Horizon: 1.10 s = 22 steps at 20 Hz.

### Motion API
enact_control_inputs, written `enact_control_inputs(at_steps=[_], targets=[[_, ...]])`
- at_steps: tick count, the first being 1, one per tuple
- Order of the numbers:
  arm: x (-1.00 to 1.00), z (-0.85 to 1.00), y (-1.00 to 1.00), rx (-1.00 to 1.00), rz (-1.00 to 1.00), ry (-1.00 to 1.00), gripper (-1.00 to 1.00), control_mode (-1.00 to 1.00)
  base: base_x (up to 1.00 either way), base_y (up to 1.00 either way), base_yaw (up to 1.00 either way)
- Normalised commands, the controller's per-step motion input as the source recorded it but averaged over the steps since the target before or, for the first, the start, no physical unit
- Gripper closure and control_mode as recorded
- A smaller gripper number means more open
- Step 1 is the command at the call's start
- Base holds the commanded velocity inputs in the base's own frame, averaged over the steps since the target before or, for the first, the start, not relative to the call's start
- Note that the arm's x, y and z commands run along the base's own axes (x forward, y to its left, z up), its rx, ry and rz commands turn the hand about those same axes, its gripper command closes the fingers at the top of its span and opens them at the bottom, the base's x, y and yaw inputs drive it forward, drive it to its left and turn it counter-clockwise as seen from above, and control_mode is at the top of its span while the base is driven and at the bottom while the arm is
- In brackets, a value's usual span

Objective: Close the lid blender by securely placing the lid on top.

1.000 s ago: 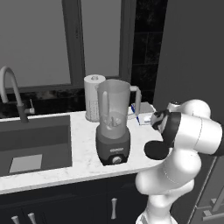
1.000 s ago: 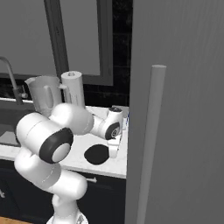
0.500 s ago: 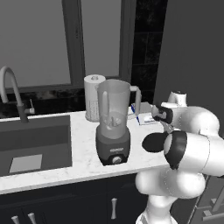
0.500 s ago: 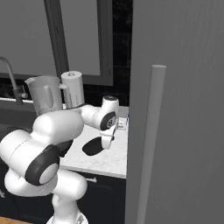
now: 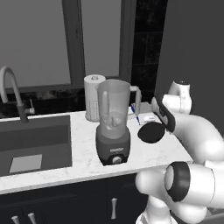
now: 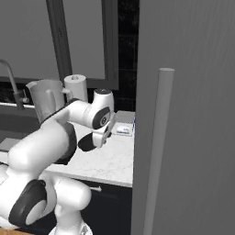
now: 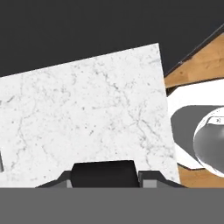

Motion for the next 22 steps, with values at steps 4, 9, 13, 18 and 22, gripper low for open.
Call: enact_control_inputs(at_steps=[4, 9, 13, 18, 22], targets=[[-0.34, 0.74, 0.16, 0.00, -0.16, -0.10, 1.00, -1.00, 0.00, 0.00, 0.00], [-0.48, 0.71, 0.00, 0.00, -0.12, -0.11, 1.00, -1.00, 0.00, 0.00, 0.00], [-0.64, 0.69, 0.00, 0.00, -0.08, -0.12, 1.00, -1.00, 0.00, 0.00, 0.00], [-0.86, 0.64, 0.00, 0.00, -0.01, -0.09, 1.00, -1.00, 0.00, 0.00, 0.00], [-0.99, 0.63, 0.00, 0.00, 0.00, -0.01, 1.00, -1.00, 0.00, 0.00, 0.00]])
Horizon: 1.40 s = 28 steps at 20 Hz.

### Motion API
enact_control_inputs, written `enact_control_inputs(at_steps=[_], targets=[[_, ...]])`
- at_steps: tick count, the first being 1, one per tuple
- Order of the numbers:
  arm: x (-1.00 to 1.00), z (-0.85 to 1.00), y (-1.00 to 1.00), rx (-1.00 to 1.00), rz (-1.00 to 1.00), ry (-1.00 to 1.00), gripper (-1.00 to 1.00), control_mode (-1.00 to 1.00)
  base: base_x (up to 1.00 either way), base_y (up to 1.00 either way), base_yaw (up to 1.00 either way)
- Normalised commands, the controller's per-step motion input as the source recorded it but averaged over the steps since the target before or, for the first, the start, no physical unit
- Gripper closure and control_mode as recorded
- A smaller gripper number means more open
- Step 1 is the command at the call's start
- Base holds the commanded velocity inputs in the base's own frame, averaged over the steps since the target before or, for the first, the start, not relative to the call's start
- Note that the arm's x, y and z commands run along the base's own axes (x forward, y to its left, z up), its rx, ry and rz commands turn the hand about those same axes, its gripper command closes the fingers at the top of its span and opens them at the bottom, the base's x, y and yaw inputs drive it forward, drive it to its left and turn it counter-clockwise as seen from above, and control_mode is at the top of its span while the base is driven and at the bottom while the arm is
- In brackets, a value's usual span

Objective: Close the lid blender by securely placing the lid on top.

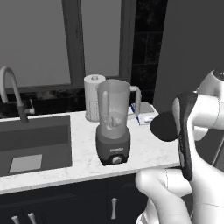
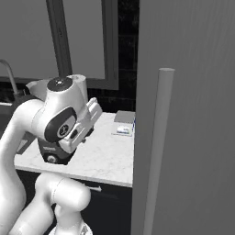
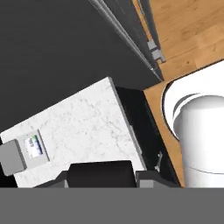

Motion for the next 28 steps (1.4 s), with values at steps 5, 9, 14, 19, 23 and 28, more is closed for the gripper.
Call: enact_control_inputs(at_steps=[5, 9, 14, 19, 23, 28], targets=[[-0.53, 0.91, 0.10, 0.00, 0.00, 0.00, 1.00, -1.00, 0.00, 0.00, 0.00], [-0.08, 0.96, 0.40, 0.00, 0.00, 0.00, 1.00, -1.00, 0.00, 0.00, 0.00], [-0.14, 0.69, 0.29, 0.01, 0.00, -0.03, 1.00, -1.00, 0.00, 0.00, 0.00], [-0.08, 0.35, 0.15, 0.08, 0.00, -0.09, 1.00, -1.00, 0.00, 0.00, 0.00], [0.00, 0.14, 0.18, 0.11, 0.00, -0.09, 1.00, -1.00, 0.00, 0.00, 0.00], [0.00, 0.00, 0.51, 0.11, 0.01, -0.04, 1.00, -1.00, 0.00, 0.00, 0.00]])
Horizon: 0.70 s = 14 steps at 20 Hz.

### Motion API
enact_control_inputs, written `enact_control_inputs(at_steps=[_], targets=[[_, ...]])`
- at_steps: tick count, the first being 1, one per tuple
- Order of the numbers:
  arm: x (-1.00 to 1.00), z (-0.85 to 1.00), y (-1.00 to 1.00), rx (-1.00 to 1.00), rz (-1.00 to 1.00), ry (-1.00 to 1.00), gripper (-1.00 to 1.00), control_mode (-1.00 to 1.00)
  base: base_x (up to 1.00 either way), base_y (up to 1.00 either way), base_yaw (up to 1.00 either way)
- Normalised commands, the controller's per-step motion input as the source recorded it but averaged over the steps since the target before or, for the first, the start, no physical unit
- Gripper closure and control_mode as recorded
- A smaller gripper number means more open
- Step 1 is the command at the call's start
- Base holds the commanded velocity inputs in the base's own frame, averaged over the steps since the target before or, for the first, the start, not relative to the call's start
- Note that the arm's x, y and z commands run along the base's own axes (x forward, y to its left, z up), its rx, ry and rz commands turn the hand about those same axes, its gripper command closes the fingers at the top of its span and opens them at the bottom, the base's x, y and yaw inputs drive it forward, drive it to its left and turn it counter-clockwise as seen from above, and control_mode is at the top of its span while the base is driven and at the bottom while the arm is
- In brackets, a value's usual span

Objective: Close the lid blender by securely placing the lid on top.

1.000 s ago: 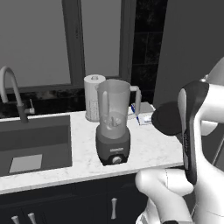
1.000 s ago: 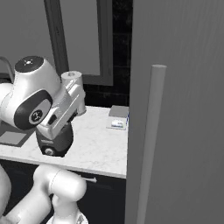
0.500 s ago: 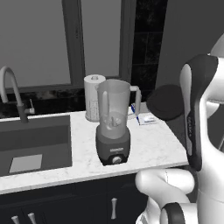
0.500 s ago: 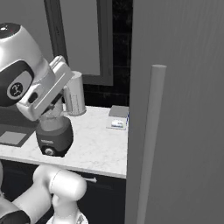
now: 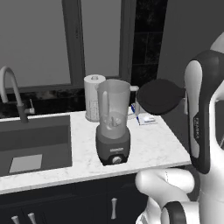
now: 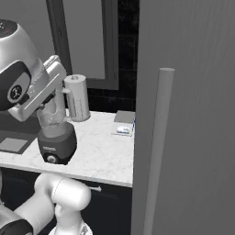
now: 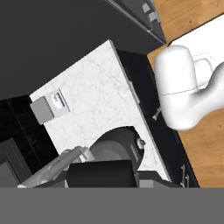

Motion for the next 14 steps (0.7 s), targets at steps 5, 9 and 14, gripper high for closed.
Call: enact_control_inputs(at_steps=[5, 9, 14], targets=[[0.04, 0.06, 0.71, 0.03, 0.00, -0.01, 1.00, -1.00, 0.00, 0.00, 0.00], [0.14, 0.15, 0.40, 0.01, 0.00, -0.04, 1.00, -1.00, 0.00, 0.00, 0.00], [0.35, 0.14, 0.16, 0.01, 0.00, -0.01, 1.00, -1.00, 0.00, 0.00, 0.00]])
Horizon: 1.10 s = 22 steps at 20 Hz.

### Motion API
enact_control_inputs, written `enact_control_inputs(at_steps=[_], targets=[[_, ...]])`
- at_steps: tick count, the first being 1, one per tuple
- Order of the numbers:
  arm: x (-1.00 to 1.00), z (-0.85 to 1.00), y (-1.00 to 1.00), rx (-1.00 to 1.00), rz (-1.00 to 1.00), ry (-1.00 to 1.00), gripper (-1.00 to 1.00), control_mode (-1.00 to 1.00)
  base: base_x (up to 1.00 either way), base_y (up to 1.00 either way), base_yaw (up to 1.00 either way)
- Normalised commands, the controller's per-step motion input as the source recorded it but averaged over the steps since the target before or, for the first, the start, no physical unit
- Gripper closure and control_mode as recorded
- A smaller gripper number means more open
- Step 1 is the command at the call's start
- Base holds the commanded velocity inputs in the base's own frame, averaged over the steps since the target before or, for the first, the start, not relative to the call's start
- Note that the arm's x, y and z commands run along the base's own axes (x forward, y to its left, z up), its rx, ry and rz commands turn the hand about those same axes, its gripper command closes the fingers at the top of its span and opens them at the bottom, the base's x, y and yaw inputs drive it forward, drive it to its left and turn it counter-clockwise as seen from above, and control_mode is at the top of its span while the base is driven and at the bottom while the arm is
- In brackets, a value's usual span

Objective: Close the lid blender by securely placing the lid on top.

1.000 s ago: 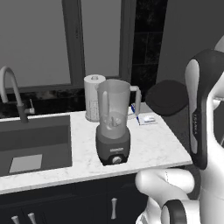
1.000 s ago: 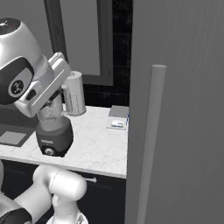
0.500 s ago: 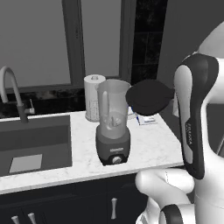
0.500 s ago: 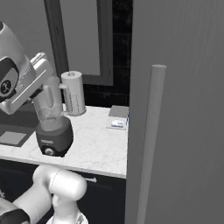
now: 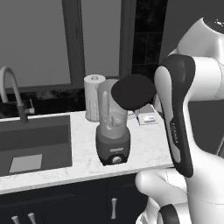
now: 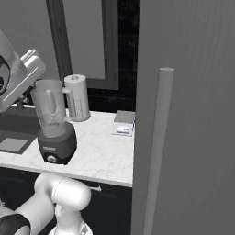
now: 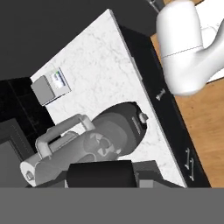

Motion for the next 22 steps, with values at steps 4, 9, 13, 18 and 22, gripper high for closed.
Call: enact_control_inputs(at_steps=[4, 9, 13, 18, 22], targets=[[0.40, 0.08, 0.00, 0.00, 0.00, 0.00, 1.00, -1.00, 0.00, 0.00, 0.00], [0.34, 0.01, -0.02, 0.01, 0.06, 0.00, 1.00, -1.00, 0.00, 0.00, 0.00], [0.43, 0.00, 0.00, 0.00, 0.05, 0.00, 1.00, -1.00, 0.00, 0.00, 0.00], [0.48, 0.04, 0.00, 0.03, 0.02, 0.00, 1.00, -1.00, 0.00, 0.00, 0.00], [0.46, 0.08, 0.00, 0.02, 0.00, 0.00, 1.00, -1.00, 0.00, 0.00, 0.00]])
